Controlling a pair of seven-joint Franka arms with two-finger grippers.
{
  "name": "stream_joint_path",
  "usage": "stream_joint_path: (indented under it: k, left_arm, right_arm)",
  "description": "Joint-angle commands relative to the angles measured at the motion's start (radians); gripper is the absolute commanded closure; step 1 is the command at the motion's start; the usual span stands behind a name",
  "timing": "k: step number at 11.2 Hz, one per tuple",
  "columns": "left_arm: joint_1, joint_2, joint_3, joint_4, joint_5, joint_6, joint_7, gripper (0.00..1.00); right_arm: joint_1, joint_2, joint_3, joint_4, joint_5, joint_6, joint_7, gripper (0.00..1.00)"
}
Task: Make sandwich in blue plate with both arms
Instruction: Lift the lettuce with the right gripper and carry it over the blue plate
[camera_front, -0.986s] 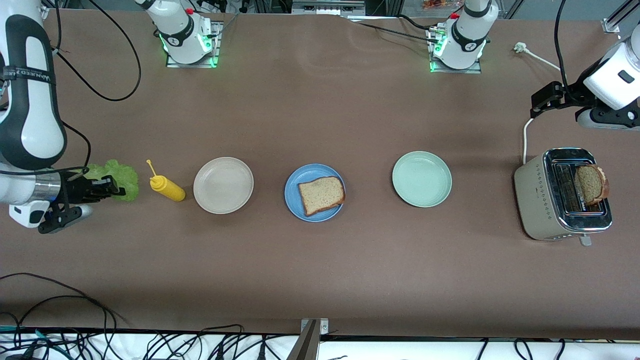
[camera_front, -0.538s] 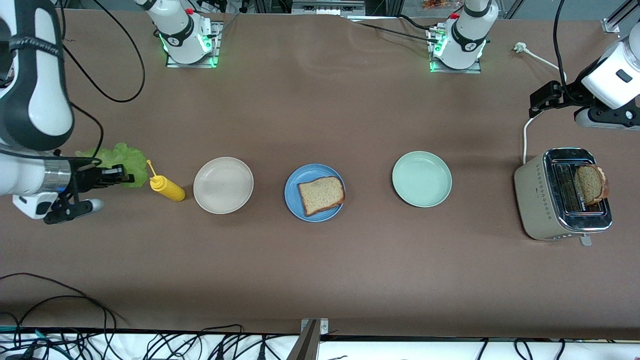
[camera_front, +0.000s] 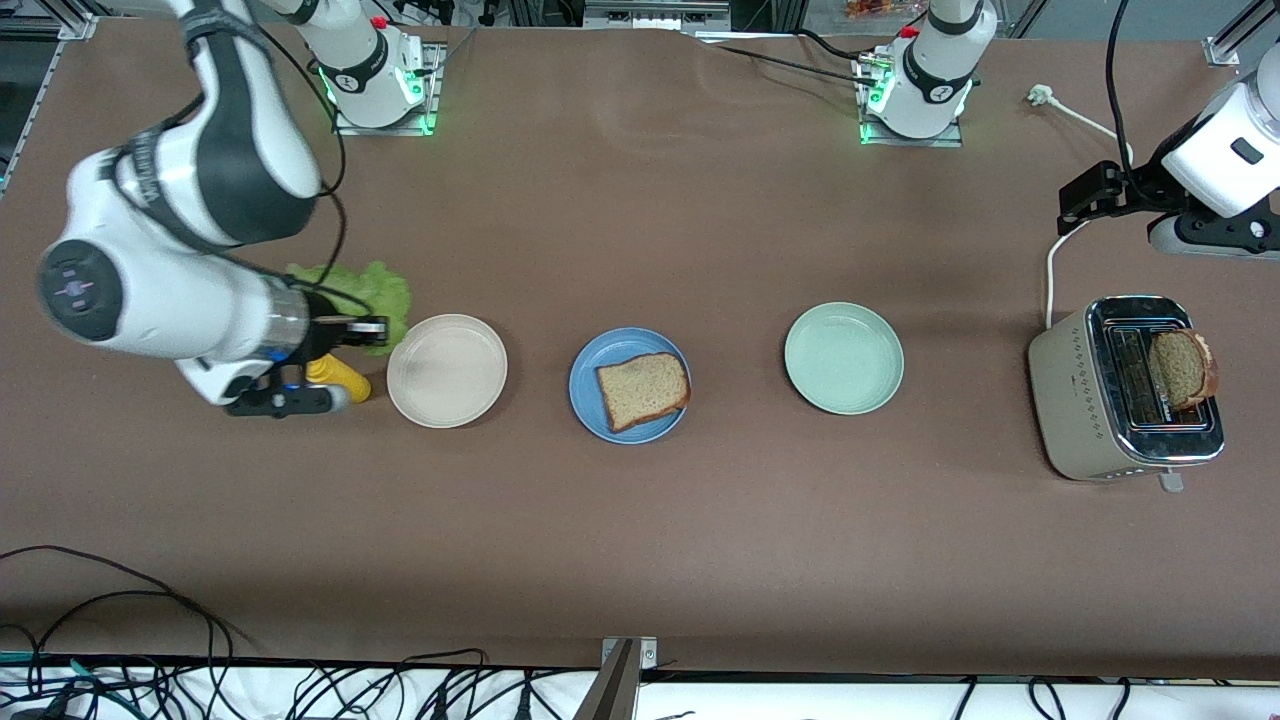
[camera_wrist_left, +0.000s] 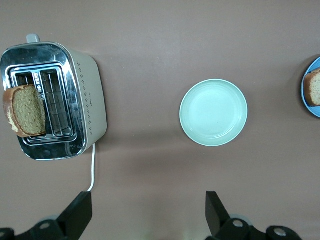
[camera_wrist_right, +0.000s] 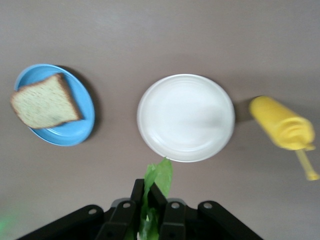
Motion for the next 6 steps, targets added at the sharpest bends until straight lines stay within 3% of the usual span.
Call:
stream_joint_path:
  k: [1, 4, 6]
  left_arm:
    - [-0.001, -0.019, -0.002, -0.014, 0.024, 0.01, 0.018, 0.0]
    - [-0.001, -0.019, -0.002, -0.012, 0.024, 0.01, 0.018, 0.0]
    - [-0.001, -0.019, -0.002, -0.011, 0.024, 0.01, 0.018, 0.0]
  right_arm:
    - [0.108, 0.05, -0.009, 0.085, -0.004, 0.039, 0.223, 1.0]
    - [0.208, 0.11, -0.009, 0.147, 0.024, 0.111, 0.423, 1.0]
    - [0.28, 0.186, -0.012, 0.251, 0.022, 0.129, 0.561, 1.0]
